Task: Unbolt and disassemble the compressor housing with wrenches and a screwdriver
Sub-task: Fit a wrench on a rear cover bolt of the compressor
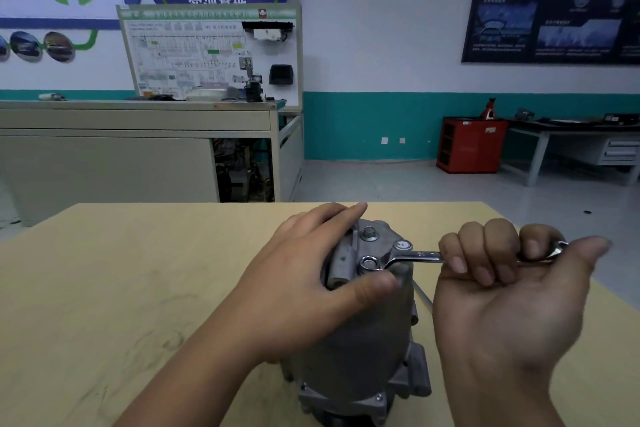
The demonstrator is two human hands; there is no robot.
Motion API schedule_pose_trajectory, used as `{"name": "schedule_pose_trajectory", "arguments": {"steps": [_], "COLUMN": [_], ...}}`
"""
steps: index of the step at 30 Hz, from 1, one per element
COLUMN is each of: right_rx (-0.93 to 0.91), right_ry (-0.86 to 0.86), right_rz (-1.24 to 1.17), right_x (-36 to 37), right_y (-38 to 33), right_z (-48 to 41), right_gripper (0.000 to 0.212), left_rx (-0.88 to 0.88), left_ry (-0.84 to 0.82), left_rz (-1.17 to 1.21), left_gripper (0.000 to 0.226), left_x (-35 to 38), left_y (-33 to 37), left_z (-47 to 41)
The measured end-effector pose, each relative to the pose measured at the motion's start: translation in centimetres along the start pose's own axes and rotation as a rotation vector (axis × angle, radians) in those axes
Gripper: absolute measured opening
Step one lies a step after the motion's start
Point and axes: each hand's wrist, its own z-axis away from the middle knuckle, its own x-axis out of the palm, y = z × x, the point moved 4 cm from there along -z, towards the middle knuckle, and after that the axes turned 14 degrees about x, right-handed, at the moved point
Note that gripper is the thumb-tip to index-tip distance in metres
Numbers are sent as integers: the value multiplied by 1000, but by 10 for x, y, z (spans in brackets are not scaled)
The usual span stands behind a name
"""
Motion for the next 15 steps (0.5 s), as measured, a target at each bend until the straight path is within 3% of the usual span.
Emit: {"name": "schedule_pose_trajectory", "arguments": {"steps": [4, 15], "right_rx": [-10, 212], "right_ry": [-3, 134], "right_rz": [43, 72], "right_x": [3, 0], "right_y": [-1, 1], "right_z": [-4, -27], "right_gripper": [51, 54], "left_rx": [-9, 14], "left_ry": [46, 192], "left_rz": [8, 134], "left_gripper": [81, 69], "left_x": [1, 0], "left_y": [-1, -1], "left_z": [0, 1]}}
